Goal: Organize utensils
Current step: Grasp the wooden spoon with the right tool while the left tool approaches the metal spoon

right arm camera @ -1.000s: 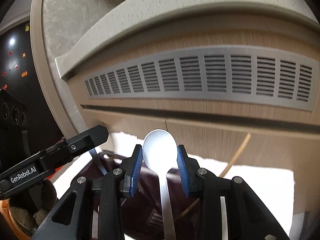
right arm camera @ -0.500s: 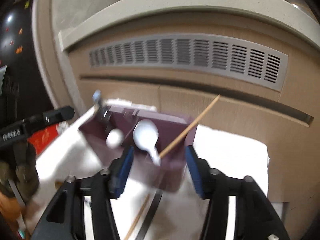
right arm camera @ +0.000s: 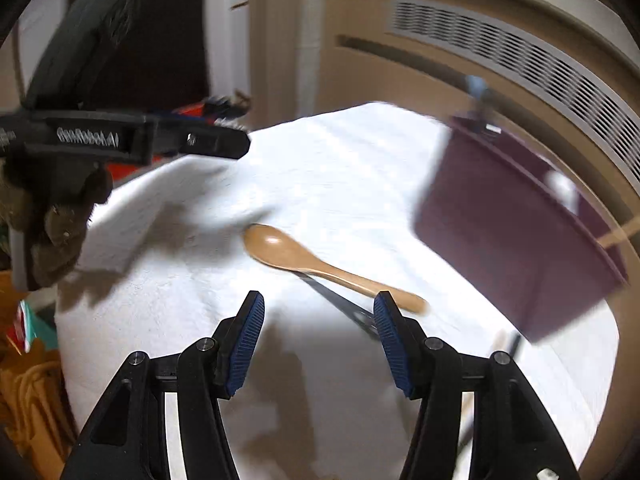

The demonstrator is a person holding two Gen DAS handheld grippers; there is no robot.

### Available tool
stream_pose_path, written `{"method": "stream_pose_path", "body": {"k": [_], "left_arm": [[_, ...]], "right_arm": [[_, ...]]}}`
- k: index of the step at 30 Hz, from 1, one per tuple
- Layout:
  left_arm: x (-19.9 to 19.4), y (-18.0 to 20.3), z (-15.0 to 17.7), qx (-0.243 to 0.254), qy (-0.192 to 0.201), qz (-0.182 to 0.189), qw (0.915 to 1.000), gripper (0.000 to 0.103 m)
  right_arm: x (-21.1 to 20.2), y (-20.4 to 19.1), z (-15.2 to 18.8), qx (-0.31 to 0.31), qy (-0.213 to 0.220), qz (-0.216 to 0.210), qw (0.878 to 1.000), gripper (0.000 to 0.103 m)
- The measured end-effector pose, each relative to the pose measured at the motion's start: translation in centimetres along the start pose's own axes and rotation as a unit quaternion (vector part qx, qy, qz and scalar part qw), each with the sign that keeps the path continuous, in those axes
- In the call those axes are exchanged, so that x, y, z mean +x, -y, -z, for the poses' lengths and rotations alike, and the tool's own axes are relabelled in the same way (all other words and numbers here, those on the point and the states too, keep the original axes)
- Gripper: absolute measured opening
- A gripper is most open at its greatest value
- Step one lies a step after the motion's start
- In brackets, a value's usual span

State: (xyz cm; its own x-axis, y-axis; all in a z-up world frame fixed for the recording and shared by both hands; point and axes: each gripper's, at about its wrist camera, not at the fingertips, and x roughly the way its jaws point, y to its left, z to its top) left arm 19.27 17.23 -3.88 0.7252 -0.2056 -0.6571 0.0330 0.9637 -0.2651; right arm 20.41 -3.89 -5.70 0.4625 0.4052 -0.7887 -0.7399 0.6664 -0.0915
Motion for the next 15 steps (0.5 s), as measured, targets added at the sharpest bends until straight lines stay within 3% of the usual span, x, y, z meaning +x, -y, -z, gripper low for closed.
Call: {"method": "stream_pose_path", "body": {"k": [7,12,15], "left_arm": [[-0.6,-2.8,0.4,-0.026,0.005,-0.004,0.9996,0.088],[-0.4,-3.9,0.8,-0.041,-0.003,-0.001,0.9991,0.088],[-0.1,-3.8,1.0,-0.039,-0.011,0.005,0.9992,0.088]], "right_arm": [[4.3,-1.7,-3.7,-0.052,-0.038,-0.045,0.997,0.054],[6.9,-1.5,-4.7,-0.060,-0.083,-0.063,0.993,0.054],[7.0,-0.9,-4.7,-0.045,-0.087,-0.079,0.992,0.053]]}}
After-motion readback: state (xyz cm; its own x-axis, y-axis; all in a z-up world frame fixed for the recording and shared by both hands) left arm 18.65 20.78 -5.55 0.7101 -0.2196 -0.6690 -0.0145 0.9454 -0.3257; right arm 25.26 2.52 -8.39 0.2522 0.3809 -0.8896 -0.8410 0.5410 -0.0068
